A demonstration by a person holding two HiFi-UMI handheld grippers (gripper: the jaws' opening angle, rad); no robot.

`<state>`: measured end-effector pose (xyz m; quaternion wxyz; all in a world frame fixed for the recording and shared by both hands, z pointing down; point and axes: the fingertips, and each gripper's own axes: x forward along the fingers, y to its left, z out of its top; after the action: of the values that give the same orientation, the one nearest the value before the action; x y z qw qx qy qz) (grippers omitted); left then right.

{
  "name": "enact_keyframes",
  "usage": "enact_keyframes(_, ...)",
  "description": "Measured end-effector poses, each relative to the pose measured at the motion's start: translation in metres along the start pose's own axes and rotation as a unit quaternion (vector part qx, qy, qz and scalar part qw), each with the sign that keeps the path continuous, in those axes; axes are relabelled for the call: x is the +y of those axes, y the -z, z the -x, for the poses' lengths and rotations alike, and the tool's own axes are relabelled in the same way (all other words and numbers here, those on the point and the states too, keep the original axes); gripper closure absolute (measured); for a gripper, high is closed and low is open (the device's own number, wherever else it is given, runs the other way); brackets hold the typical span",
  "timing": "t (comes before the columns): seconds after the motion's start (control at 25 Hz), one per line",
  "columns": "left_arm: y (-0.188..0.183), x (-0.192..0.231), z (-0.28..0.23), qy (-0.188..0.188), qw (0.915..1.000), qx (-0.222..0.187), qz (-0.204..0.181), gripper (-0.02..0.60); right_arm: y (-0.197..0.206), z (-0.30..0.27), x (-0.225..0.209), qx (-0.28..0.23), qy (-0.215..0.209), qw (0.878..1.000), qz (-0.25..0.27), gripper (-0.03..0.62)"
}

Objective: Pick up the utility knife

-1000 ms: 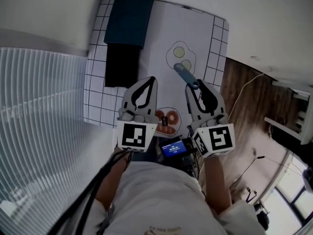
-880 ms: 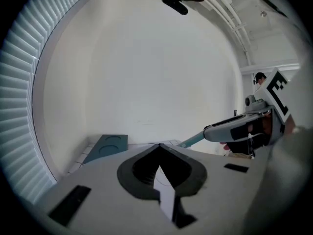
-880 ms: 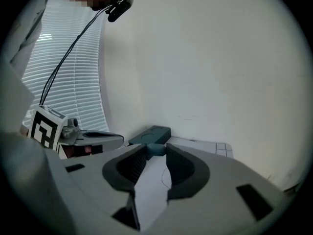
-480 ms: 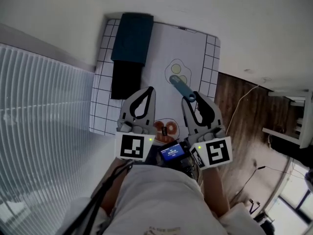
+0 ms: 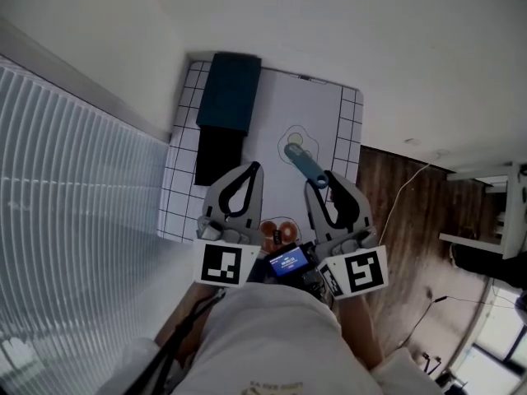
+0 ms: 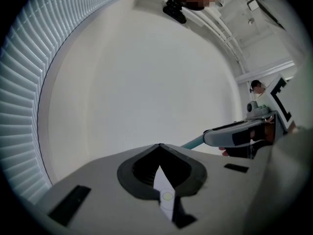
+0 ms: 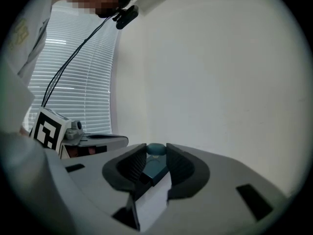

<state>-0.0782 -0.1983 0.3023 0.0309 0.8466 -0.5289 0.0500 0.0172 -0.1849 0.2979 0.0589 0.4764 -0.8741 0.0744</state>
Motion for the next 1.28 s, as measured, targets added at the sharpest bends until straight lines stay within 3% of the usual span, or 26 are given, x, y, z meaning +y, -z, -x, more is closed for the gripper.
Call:
enact_keyframes(0.64, -0.044, -0.001, 0.009, -0.002, 0.9993, -0.034, -0.014, 0.578, -0.049, 0.015, 0.000, -0.054, 0.013, 0.998, 0.015, 0.462)
enact_keyframes(1.28, -0.046, 0.001, 0.001, -0.005, 0.9993, -0.035, -0.012, 0.578, -0.053, 0.011, -0.010, -0.062, 0.020, 0.998, 0.011, 0.462)
